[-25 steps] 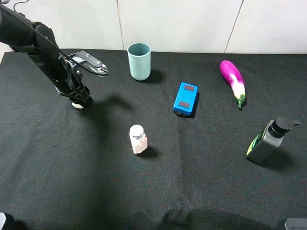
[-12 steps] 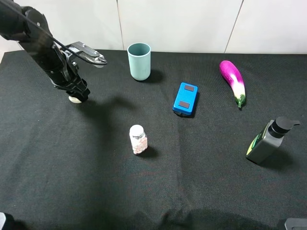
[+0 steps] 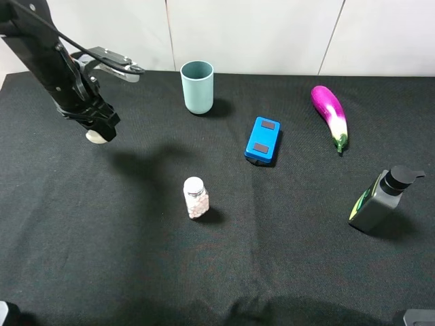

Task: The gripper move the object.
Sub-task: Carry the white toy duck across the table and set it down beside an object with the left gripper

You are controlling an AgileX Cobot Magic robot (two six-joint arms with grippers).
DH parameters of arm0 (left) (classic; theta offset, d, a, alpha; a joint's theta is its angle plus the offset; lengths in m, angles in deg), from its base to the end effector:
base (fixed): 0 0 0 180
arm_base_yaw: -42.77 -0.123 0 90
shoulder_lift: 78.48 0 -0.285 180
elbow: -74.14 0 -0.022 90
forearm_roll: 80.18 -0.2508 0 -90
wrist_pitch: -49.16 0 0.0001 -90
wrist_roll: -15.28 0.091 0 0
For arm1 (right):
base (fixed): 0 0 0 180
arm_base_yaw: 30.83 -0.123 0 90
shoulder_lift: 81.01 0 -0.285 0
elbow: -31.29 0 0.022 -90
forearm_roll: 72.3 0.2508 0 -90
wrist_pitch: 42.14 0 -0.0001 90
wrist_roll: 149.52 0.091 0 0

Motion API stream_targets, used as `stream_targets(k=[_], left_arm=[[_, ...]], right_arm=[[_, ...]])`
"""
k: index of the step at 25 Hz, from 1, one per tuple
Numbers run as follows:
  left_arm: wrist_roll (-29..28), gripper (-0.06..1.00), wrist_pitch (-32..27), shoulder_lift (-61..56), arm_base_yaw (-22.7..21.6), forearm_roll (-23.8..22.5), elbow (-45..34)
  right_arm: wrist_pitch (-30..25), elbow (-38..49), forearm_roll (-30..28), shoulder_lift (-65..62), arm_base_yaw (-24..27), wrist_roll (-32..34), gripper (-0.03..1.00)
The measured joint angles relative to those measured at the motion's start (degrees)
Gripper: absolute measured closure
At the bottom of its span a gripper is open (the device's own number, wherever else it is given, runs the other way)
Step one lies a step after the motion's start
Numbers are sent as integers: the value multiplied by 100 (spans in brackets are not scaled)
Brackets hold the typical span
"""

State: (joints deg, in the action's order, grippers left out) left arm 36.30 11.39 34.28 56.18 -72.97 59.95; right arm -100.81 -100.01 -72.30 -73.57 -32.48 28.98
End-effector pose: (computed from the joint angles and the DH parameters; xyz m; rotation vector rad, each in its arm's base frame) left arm 0.3369 -0.0875 0.1652 0.7259 2.7748 -0.1039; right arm -0.0040 -0.0001 0.2796 -0.0551 2.0031 0.0017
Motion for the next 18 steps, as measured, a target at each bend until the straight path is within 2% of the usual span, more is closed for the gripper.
stream_targets(k=[13,18], left_arm=[[-498,41,-1353,-625,6,-7,363],[-853,41,-1818,-729,239,-304,655]], right_arm=[[0,0,0,0,0,0,27],[0,0,0,0,0,0,27]])
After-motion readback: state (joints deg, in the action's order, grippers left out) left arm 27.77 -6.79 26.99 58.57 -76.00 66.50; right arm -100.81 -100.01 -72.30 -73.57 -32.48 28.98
